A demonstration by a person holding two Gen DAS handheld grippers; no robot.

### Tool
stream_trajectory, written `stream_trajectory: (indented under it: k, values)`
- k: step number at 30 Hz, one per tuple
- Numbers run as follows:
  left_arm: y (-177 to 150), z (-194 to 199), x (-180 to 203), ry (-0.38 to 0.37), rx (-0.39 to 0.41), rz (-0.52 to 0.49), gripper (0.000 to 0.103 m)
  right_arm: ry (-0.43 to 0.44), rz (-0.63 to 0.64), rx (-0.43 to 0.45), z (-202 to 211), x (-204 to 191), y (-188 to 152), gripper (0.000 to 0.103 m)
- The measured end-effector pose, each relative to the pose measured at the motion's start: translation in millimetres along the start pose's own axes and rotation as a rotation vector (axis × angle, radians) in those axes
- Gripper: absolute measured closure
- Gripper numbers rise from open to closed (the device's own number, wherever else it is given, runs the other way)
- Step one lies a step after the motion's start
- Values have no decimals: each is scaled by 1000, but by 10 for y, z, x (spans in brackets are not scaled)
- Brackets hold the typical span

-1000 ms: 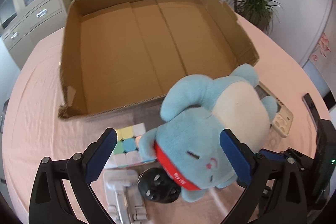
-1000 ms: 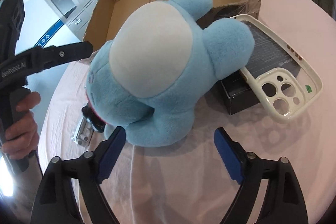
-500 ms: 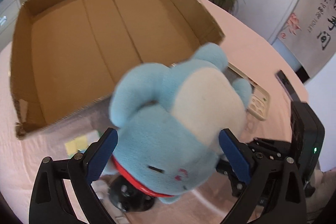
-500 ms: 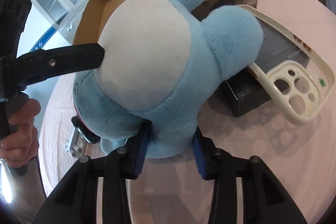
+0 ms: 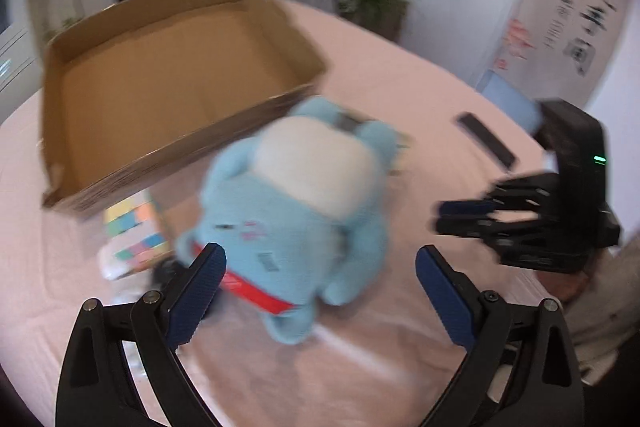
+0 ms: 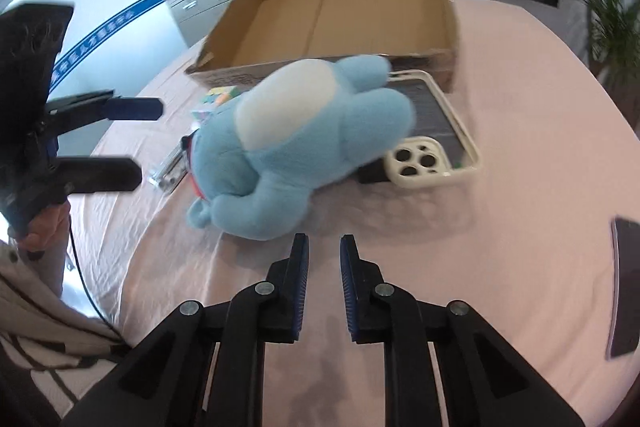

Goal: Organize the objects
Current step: 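Move the left tool to the blue plush toy and close on it, then lift the blue plush toy with the left tool toward the cardboard box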

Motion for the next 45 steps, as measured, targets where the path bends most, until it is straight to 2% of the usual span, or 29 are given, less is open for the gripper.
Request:
stream_trajectory:
  k: [3, 4, 5, 6, 8, 9, 11, 13, 14, 16, 18, 20, 24, 28, 31, 35, 37, 38, 40, 42, 44, 45]
  values:
    - [69, -268, -425, 34, -48, 157, 7, 112, -156, 24, -73, 208, -95, 86]
    - [85, -329, -553, 27, -67, 199, 7, 159, -194, 25, -189, 158, -69, 82]
    - [92, -390, -641, 9, -87, 240, 7, 177, -209, 19, -254, 145, -76, 69]
    - [36, -421, -682, -20, -97, 265, 7, 188, -221, 12, -330, 112, -64, 61]
    - [21, -412, -645, -34, -88, 253, 7, 199, -241, 21, -443, 42, -35, 60]
    - [9, -388, -608, -22, -83, 233, 7, 177, -246, 30, -481, 20, -6, 58]
    - [-1, -367, -538, -15, -77, 212, 7, 119, -275, 43, -569, 36, 34, 58]
    - [-28, -372, -543, -23, -81, 216, 7, 161, -332, 1, -728, 104, 60, 62]
    - [-31, -371, -557, -25, -82, 222, 7, 203, -349, -33, -802, 120, 57, 78]
    - [-46, -362, -587, -23, -88, 233, 7, 240, -354, -92, -925, 98, 27, 80]
    - [-67, -320, -574, -25, -89, 237, 7, 250, -320, -87, -871, 89, 20, 83]
    - [-94, -258, -541, -22, -82, 225, 7, 276, -306, -77, -704, 199, 10, 83]
    - [-92, -284, -433, -29, -77, 201, 7, 230, -245, -77, -405, 481, -88, 83]
    - [-66, -518, -300, -59, -113, 183, 7, 137, -210, -120, -416, 577, -158, 81]
    - [-41, -655, -224, -31, -129, 167, 7, 109, -197, -117, -418, 607, -195, 80]
    - [126, -665, -178, -83, -107, 156, 7, 70, -212, -127, -430, 784, -247, 78]
    - [232, -727, -107, -73, -111, 110, 7, 84, -233, -132, -447, 873, -260, 78]
    - [285, -780, -82, -57, -121, 92, 10, 87, -230, -132, -451, 862, -245, 77]
    - [351, -872, -45, -67, -154, 70, 26, 86, -223, -127, -446, 883, -275, 76]
    - [411, -1029, -39, -69, -219, 51, 47, 90, -227, -127, -452, 906, -292, 75]
    - [415, -1162, -35, -110, -279, 49, 60, 106, -234, -123, -448, 924, -306, 75]
    - [406, -1191, -11, -121, -284, 43, 64, 107, -235, -122, -445, 930, -319, 74]
Point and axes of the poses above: each gripper's, at about its wrist camera, not at the fingertips, and z roughly against the way its jaws point, x to its right, y to its top, the point moved 1 cm from there along -z, roughly the way its jaws point, and after that the axes turned 1 degree about -y, right-handed, at the moved point
